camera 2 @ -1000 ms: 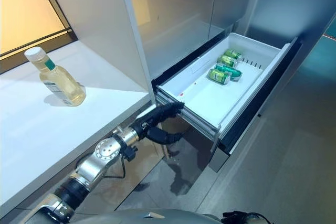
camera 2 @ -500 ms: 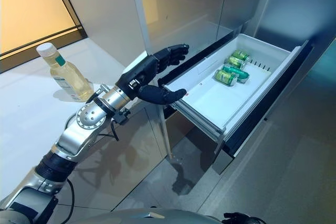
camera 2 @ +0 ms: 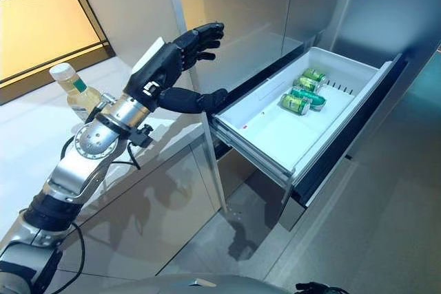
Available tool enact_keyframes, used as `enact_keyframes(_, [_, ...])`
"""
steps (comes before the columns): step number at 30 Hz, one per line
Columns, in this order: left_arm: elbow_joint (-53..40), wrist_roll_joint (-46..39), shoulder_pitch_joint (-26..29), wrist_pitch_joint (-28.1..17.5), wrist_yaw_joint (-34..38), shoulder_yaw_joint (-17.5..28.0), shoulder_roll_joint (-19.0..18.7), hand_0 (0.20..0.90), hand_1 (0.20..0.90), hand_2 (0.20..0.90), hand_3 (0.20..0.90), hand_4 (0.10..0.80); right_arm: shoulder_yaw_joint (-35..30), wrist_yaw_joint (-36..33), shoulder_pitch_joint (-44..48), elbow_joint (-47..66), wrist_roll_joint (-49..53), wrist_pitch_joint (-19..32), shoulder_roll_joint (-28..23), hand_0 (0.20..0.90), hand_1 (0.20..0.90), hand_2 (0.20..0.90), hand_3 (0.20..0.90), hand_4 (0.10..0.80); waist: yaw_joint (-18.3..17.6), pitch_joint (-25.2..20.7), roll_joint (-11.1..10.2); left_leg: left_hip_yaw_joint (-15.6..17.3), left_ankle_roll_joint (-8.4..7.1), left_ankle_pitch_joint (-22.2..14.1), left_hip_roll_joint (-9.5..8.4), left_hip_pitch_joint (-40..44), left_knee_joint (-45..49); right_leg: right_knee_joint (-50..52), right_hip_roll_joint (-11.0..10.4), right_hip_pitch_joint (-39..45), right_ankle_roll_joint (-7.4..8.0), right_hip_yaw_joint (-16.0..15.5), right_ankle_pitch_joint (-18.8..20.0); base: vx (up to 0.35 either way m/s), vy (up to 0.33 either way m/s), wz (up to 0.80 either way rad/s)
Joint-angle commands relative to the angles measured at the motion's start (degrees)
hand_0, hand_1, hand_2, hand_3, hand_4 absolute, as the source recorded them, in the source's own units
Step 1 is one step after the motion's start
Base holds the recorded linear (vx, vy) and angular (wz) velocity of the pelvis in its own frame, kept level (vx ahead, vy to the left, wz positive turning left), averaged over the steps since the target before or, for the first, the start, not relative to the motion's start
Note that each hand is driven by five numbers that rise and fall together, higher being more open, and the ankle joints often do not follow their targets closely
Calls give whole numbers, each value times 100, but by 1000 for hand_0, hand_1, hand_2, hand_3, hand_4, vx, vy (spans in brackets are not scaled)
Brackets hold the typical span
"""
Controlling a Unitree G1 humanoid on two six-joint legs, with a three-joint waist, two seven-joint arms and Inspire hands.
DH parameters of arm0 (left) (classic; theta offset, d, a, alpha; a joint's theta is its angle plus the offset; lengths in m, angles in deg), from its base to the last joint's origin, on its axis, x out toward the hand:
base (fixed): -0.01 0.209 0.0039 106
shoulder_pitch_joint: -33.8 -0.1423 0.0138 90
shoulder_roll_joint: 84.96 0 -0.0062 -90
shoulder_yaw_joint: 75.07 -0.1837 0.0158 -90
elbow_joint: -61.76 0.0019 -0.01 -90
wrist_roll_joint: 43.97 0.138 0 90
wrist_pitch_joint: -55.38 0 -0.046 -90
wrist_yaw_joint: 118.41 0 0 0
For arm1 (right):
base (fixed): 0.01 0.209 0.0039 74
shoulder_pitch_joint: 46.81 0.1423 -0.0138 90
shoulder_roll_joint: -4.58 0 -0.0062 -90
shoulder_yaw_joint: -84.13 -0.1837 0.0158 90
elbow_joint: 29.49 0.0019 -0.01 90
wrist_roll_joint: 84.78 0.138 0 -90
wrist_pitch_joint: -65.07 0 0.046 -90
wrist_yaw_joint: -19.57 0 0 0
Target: Put drinks into fridge and close the fridge
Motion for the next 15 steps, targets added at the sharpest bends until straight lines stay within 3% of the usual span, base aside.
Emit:
enact_keyframes(1, [-329,240,-267,-1586,148,1282,-189,900,900,900,900,800,-141,-40,32,85,280,-13,353,900,900,900,900,800,363,135,-149,-65,457,-304,-501,-113,36,193,-127,-304,290,32,213,25,5,9])
enact_keyframes(4, [-425,357,-734,-1952,324,1644,-84,900,900,900,900,800,-238,-56,-36,100,337,-7,364,900,900,900,900,800,460,133,-149,-136,451,-348,-516,-76,26,179,-126,-242,285,-26,171,29,4,12])
enact_keyframes(15, [-555,67,-886,-2386,421,2087,-11,900,900,900,900,800,-367,86,-51,-55,304,95,306,900,900,900,900,800,523,55,-175,-164,439,-365,-530,-76,12,169,-139,-236,278,-84,145,10,2,13])
